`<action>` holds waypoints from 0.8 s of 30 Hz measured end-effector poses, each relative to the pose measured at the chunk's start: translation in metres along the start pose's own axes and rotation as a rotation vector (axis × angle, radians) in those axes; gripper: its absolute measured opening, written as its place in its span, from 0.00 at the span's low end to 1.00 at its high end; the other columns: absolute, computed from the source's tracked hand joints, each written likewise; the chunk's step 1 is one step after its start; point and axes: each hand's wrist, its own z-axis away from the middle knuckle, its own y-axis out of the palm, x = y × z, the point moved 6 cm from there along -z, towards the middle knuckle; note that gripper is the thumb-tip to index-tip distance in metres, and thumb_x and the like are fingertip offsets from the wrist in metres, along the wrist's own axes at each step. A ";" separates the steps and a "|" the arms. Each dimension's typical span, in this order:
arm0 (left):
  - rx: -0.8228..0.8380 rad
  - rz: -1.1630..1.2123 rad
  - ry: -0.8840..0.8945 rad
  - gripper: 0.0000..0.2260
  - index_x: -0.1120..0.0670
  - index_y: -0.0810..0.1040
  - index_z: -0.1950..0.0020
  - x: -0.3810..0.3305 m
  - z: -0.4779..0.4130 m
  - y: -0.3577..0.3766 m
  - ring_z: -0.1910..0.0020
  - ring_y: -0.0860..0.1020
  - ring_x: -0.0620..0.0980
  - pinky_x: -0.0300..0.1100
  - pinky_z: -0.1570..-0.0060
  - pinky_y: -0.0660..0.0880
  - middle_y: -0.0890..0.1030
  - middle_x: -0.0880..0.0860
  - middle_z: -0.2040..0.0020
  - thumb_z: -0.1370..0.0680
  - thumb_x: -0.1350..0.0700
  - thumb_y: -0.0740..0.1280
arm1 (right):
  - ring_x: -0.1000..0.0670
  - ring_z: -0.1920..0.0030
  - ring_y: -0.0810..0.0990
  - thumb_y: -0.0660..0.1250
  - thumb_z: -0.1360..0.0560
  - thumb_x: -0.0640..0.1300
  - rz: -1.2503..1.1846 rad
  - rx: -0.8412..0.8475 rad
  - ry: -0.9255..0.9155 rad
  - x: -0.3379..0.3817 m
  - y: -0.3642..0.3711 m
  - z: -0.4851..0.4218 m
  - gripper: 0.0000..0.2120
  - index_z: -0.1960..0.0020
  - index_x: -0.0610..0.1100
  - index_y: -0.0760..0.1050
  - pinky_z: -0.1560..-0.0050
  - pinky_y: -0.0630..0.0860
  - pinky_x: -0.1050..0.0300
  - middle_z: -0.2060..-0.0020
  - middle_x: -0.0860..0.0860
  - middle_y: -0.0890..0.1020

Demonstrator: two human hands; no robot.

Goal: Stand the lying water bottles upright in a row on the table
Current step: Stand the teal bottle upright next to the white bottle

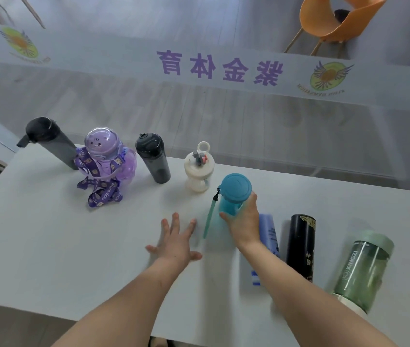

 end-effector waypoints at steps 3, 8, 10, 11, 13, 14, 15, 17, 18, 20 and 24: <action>0.001 -0.004 -0.003 0.47 0.29 0.40 0.20 -0.001 0.002 -0.002 0.19 0.33 0.57 0.79 0.36 0.62 0.31 0.46 0.18 0.25 0.36 0.73 | 0.48 0.25 0.67 0.82 0.33 0.39 0.011 0.024 -0.087 0.000 -0.013 0.012 0.50 0.21 0.47 0.56 0.24 0.65 0.48 0.25 0.50 0.66; -0.003 0.004 -0.015 0.47 0.29 0.40 0.20 -0.001 0.003 -0.002 0.19 0.33 0.57 0.79 0.35 0.62 0.31 0.46 0.18 0.25 0.36 0.73 | 0.50 0.19 0.58 0.81 0.30 0.51 0.162 0.055 -0.371 0.033 -0.049 0.024 0.52 0.18 0.44 0.52 0.20 0.58 0.51 0.20 0.49 0.59; 0.000 -0.004 -0.019 0.47 0.29 0.39 0.21 -0.002 0.003 -0.002 0.19 0.33 0.56 0.78 0.35 0.62 0.31 0.46 0.18 0.25 0.35 0.72 | 0.51 0.19 0.56 0.79 0.28 0.51 0.193 0.109 -0.466 0.051 -0.054 0.018 0.49 0.18 0.43 0.53 0.20 0.55 0.56 0.19 0.49 0.59; 0.001 -0.003 -0.017 0.46 0.29 0.39 0.21 -0.002 0.004 -0.002 0.19 0.33 0.56 0.78 0.35 0.62 0.31 0.46 0.18 0.25 0.35 0.72 | 0.53 0.19 0.55 0.78 0.27 0.51 0.204 0.159 -0.480 0.057 -0.053 0.012 0.49 0.18 0.43 0.53 0.20 0.54 0.59 0.19 0.49 0.58; 0.005 0.004 -0.011 0.46 0.28 0.40 0.20 -0.002 0.005 -0.003 0.19 0.33 0.56 0.78 0.35 0.62 0.31 0.46 0.18 0.25 0.35 0.72 | 0.55 0.21 0.59 0.78 0.27 0.50 0.221 0.249 -0.443 0.065 -0.048 -0.001 0.47 0.18 0.45 0.54 0.21 0.56 0.60 0.20 0.49 0.61; 0.007 0.008 -0.007 0.46 0.29 0.40 0.20 -0.002 0.006 -0.003 0.19 0.33 0.56 0.79 0.35 0.62 0.31 0.46 0.18 0.25 0.35 0.72 | 0.55 0.24 0.64 0.78 0.27 0.50 0.234 0.265 -0.413 0.067 -0.046 -0.007 0.45 0.18 0.45 0.57 0.22 0.61 0.58 0.22 0.49 0.66; 0.008 0.010 -0.004 0.46 0.29 0.40 0.20 -0.002 0.006 -0.003 0.19 0.33 0.57 0.79 0.35 0.62 0.32 0.46 0.18 0.25 0.35 0.72 | 0.53 0.28 0.69 0.78 0.27 0.50 0.251 0.256 -0.392 0.067 -0.046 -0.012 0.43 0.20 0.44 0.60 0.25 0.67 0.54 0.26 0.48 0.70; 0.008 0.006 0.000 0.46 0.29 0.40 0.20 -0.002 0.006 -0.003 0.19 0.33 0.57 0.79 0.35 0.62 0.31 0.47 0.18 0.25 0.36 0.72 | 0.50 0.35 0.74 0.78 0.28 0.49 0.283 0.188 -0.373 0.065 -0.050 -0.019 0.39 0.23 0.43 0.65 0.32 0.74 0.48 0.32 0.47 0.75; 0.007 0.003 0.001 0.46 0.29 0.40 0.20 -0.002 0.006 -0.003 0.19 0.33 0.57 0.79 0.35 0.62 0.31 0.47 0.18 0.24 0.36 0.72 | 0.49 0.37 0.75 0.79 0.28 0.49 0.288 0.147 -0.363 0.064 -0.054 -0.022 0.38 0.23 0.42 0.66 0.33 0.75 0.47 0.33 0.47 0.76; 0.008 -0.008 0.002 0.46 0.29 0.39 0.20 -0.003 0.005 -0.003 0.19 0.33 0.57 0.79 0.35 0.62 0.31 0.47 0.18 0.24 0.36 0.71 | 0.47 0.37 0.75 0.79 0.29 0.50 0.282 0.080 -0.339 0.063 -0.060 -0.031 0.39 0.24 0.42 0.67 0.34 0.75 0.46 0.34 0.46 0.77; 0.015 -0.023 0.001 0.47 0.30 0.38 0.20 -0.002 0.006 -0.003 0.19 0.33 0.58 0.78 0.35 0.63 0.30 0.47 0.18 0.24 0.36 0.71 | 0.46 0.36 0.75 0.78 0.28 0.52 0.269 0.037 -0.304 0.070 -0.057 -0.052 0.39 0.23 0.42 0.65 0.35 0.76 0.48 0.33 0.46 0.77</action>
